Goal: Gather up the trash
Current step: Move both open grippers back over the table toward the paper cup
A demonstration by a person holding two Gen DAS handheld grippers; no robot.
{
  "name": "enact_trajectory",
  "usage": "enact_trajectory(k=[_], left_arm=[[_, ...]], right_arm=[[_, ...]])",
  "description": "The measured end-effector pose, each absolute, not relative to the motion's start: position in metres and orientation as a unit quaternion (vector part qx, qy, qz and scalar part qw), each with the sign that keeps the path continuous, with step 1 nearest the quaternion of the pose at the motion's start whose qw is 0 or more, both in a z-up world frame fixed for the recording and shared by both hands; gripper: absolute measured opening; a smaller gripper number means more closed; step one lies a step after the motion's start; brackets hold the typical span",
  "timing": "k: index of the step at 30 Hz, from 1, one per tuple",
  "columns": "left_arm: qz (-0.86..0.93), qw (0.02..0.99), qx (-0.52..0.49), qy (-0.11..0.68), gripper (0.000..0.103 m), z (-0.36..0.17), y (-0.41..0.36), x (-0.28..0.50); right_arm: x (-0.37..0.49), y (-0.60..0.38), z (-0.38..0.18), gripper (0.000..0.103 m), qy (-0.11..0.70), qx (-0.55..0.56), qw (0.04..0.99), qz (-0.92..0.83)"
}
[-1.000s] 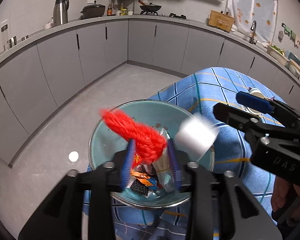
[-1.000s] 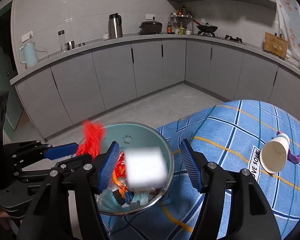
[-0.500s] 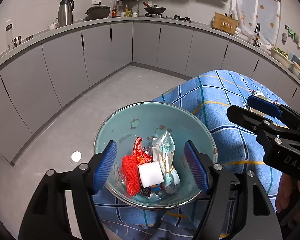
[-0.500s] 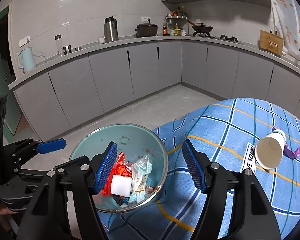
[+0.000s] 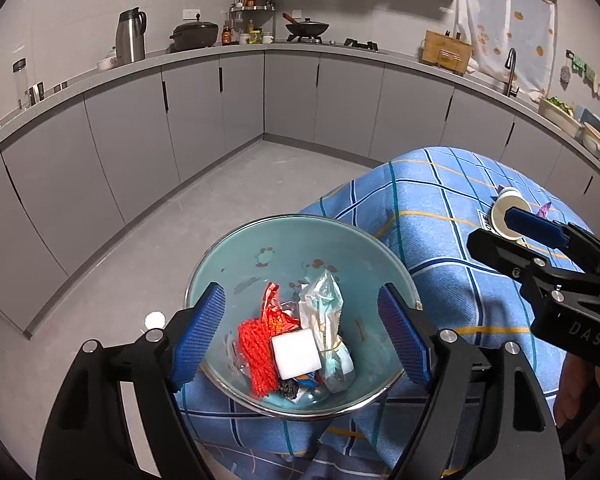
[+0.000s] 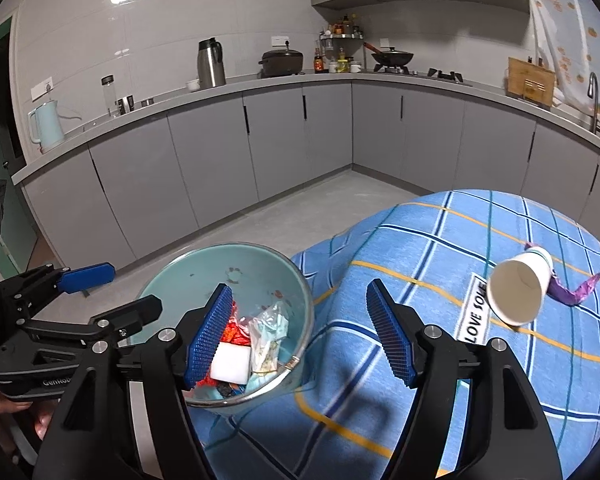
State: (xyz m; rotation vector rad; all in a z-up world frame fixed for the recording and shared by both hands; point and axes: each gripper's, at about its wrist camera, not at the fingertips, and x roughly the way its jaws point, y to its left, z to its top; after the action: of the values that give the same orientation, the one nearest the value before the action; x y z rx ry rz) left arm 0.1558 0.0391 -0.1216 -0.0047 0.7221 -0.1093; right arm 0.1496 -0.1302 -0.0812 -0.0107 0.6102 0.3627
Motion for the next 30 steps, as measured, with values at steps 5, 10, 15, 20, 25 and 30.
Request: enact_trajectory(k=[5,10,15,20,25,30], left_arm=[[-0.064,0.934,0.004,0.352,0.080,-0.120,0.023,0.158],[-0.086,0.933,0.023,0.348,0.080,-0.116,-0.005,0.162],[-0.102,0.931,0.037,0.347,0.081,-0.115,-0.027,0.164],[-0.112,0.931,0.046,0.345,0.085,-0.113,-0.044,0.165],[-0.122,0.931,0.055,0.341,0.087,-0.111,-0.059,0.165],[-0.130,0.930,0.065,0.337,0.089,-0.109,-0.071,0.167]], right_arm=[[0.147,-0.150,-0.082,0.069,0.298,-0.001,0.941,0.158],[0.144,-0.173,-0.083,0.070,0.297,0.006,0.945,0.135],[0.142,-0.193,-0.085,0.070,0.298,0.018,0.947,0.119],[0.137,-0.208,-0.087,0.070,0.297,0.024,0.948,0.108],[0.133,-0.222,-0.088,0.070,0.296,0.031,0.950,0.096],[0.131,-0.234,-0.090,0.070,0.296,0.033,0.951,0.081]])
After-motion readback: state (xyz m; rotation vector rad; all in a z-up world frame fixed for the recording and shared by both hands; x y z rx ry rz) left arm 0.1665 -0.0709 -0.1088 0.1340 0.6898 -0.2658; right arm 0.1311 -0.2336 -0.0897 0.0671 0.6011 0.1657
